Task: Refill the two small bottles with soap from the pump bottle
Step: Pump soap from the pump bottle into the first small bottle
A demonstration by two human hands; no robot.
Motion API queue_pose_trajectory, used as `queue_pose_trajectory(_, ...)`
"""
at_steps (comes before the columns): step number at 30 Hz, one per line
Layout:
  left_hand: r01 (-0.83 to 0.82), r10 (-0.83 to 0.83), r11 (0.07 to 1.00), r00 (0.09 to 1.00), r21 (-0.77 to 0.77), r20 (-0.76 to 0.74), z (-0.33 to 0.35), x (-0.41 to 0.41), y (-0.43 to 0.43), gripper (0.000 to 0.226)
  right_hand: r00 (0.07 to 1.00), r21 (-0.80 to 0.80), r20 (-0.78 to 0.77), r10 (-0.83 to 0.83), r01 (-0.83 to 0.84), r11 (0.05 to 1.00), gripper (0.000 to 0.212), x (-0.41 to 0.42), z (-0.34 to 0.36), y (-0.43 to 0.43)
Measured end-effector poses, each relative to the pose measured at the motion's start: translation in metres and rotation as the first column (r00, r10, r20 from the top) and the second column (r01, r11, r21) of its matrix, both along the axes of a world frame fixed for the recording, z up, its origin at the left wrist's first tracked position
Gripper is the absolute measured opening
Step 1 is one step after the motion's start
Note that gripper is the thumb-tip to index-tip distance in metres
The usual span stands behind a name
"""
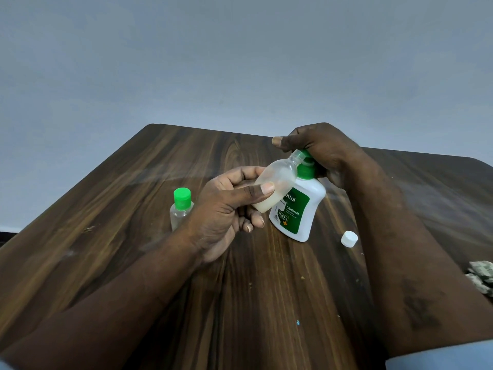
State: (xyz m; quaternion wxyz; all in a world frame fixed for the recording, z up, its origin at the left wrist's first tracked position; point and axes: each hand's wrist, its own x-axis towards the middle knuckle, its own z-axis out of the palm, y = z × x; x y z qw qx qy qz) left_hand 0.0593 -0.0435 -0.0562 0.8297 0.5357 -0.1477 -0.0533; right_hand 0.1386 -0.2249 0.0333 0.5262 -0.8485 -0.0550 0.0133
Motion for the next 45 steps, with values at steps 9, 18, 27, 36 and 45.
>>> queue_pose_trajectory(9,0.02,-0.019,0.999,1.0,-0.032,0.019,-0.0013,0.0024,0.001,0.04,1.0,0.047,-0.019,0.001,0.0,0.999,0.027,-0.0004,0.0002,0.0012)
queue_pose_trajectory(18,0.001,-0.001,1.0,1.0,-0.022,-0.001,-0.0021,0.0036,0.0013,0.036,1.0,0.03,-0.023,0.007,-0.007,1.0,0.029,-0.0006,-0.0013,0.0002)
queue_pose_trajectory(27,0.023,-0.023,0.999,1.0,-0.031,0.011,-0.0008,0.0029,0.0026,0.041,1.0,0.017,-0.017,0.007,-0.006,1.0,0.031,0.0014,0.0004,0.0002)
queue_pose_trajectory(36,0.004,-0.004,1.0,1.0,-0.018,0.005,-0.0018,0.003,0.0022,0.037,0.999,0.033,-0.038,0.0,0.001,0.999,0.026,-0.0032,-0.0007,0.0009)
queue_pose_trajectory(45,0.018,-0.018,0.999,1.0,-0.03,0.001,-0.0003,0.0025,0.0014,0.035,1.0,-0.003,-0.006,-0.011,0.011,1.0,0.026,-0.0024,0.0023,0.001)
